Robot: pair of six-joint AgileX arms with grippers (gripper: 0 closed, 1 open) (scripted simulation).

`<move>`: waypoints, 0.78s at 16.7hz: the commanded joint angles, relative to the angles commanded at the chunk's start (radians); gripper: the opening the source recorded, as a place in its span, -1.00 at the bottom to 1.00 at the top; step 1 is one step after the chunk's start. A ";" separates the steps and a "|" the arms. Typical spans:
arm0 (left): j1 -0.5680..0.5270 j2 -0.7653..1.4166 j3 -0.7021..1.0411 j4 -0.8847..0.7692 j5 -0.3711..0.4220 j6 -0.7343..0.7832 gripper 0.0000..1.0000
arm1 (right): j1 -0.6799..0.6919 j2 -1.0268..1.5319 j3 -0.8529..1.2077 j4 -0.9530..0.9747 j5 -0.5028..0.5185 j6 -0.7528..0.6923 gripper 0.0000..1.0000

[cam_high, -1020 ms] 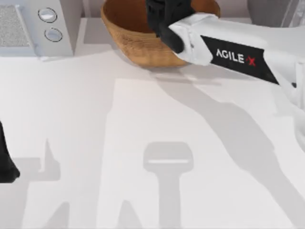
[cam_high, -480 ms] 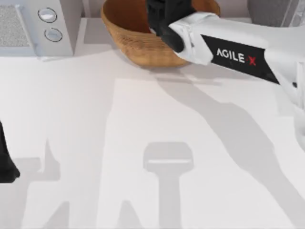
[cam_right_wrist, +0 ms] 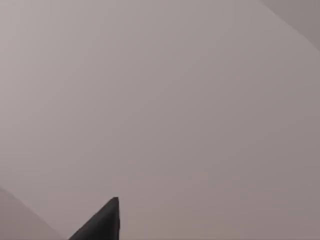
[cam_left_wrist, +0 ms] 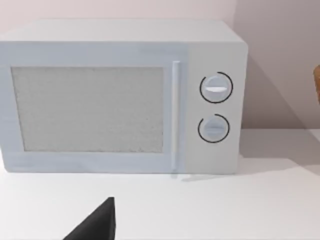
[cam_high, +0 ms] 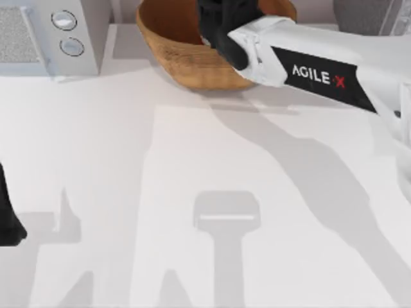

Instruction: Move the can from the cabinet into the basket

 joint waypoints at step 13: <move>0.000 0.000 0.000 0.000 0.000 0.000 1.00 | 0.000 0.000 0.000 0.000 0.000 0.000 1.00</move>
